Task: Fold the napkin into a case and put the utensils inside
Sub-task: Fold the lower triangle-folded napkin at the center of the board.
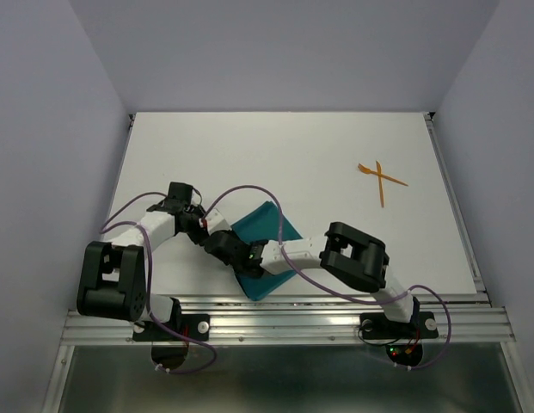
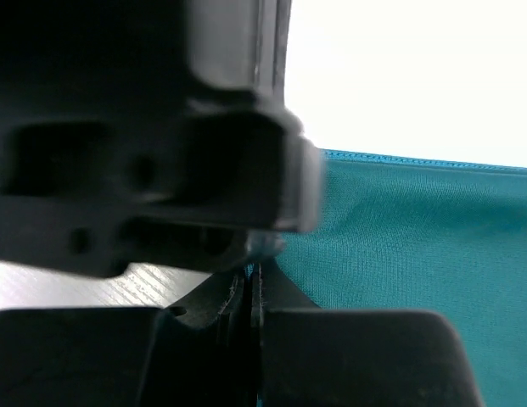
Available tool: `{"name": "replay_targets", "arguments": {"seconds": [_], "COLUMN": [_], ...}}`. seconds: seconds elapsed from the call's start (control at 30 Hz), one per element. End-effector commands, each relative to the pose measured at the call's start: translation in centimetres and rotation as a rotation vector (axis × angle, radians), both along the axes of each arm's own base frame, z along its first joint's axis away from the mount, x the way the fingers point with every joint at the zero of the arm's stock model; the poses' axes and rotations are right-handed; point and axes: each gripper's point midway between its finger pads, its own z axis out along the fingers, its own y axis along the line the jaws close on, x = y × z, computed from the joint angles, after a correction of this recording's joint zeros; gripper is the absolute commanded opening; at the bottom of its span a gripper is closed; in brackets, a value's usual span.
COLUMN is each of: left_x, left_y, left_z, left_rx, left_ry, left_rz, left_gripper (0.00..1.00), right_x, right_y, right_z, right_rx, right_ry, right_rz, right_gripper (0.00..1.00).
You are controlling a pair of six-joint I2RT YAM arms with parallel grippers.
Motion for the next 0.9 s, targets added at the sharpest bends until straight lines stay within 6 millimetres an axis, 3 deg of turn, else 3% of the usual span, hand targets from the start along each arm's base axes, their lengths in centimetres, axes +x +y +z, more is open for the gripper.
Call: {"name": "replay_targets", "arguments": {"seconds": [0.0, 0.13, 0.77, 0.83, 0.87], "left_x": [0.4, 0.5, 2.3, 2.4, 2.4], "left_y": [-0.3, -0.2, 0.8, 0.7, 0.8], "left_z": [1.3, 1.7, 4.2, 4.3, 4.3], "left_rx": [-0.01, -0.004, 0.014, 0.008, 0.009], "left_ry": [-0.052, -0.063, -0.145, -0.152, -0.155], "left_rz": [-0.011, -0.014, -0.003, -0.008, -0.011], "left_gripper": [0.43, 0.58, 0.61, 0.68, 0.7], "right_x": [0.4, 0.7, 0.8, 1.1, 0.4], "right_y": [0.6, -0.1, -1.7, -1.9, -1.4], "right_z": [1.8, 1.7, 2.9, 3.1, 3.5], "right_rx": [0.151, 0.208, 0.477, 0.49, 0.511], "right_ry": [0.072, 0.14, 0.404, 0.405, 0.437], "right_rz": [0.0, 0.004, 0.062, 0.055, 0.09], "right_gripper": [0.01, 0.01, 0.01, 0.01, 0.01]}}
